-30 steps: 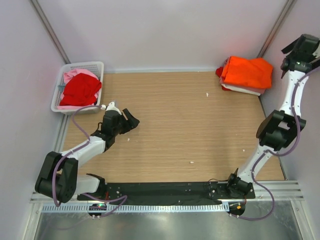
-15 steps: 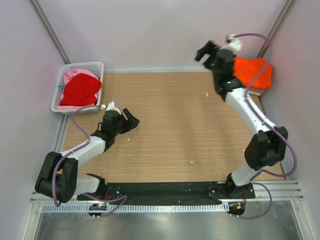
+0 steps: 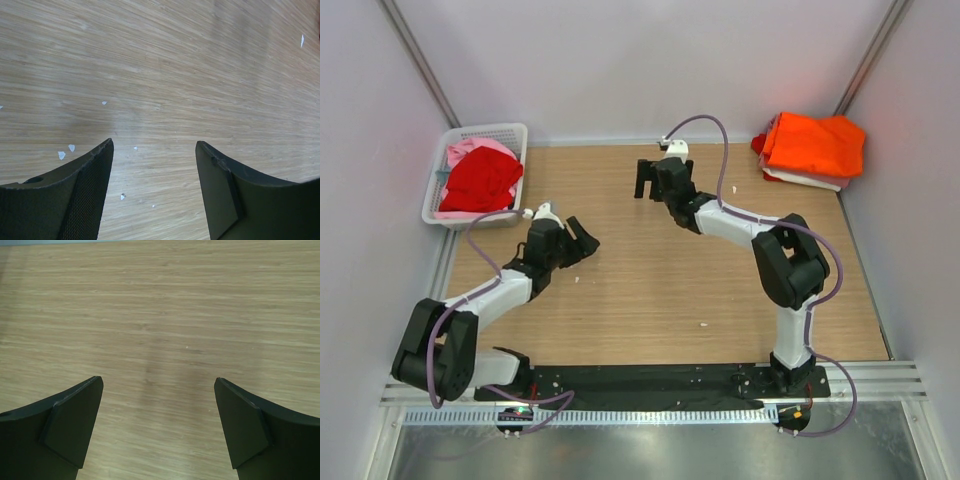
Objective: Fold and stack the t-shirts
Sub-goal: Reset both grippers
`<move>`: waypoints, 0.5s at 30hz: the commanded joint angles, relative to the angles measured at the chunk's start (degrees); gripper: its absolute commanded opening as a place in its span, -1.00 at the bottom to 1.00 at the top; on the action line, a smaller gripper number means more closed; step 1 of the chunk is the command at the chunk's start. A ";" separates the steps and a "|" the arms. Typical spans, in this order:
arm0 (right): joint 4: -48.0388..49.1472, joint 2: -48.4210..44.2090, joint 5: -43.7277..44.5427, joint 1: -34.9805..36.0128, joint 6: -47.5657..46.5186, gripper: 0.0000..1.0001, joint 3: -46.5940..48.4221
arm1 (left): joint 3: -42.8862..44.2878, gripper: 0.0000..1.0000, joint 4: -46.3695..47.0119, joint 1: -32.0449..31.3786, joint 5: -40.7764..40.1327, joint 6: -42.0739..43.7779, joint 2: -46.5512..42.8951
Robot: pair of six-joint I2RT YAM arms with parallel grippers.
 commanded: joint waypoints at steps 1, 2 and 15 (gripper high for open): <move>8.69 -1.07 3.90 -0.62 -2.83 0.99 -0.54 | 2.51 0.36 -0.11 -0.29 -0.82 0.85 0.56; 8.52 -0.98 3.73 -0.62 -2.13 0.99 -0.54 | 2.51 0.37 -0.28 -0.29 -0.82 0.85 0.65; 6.58 -0.37 1.09 -0.62 -0.11 0.99 -0.45 | 2.68 0.38 -1.78 -0.29 -0.90 0.59 0.56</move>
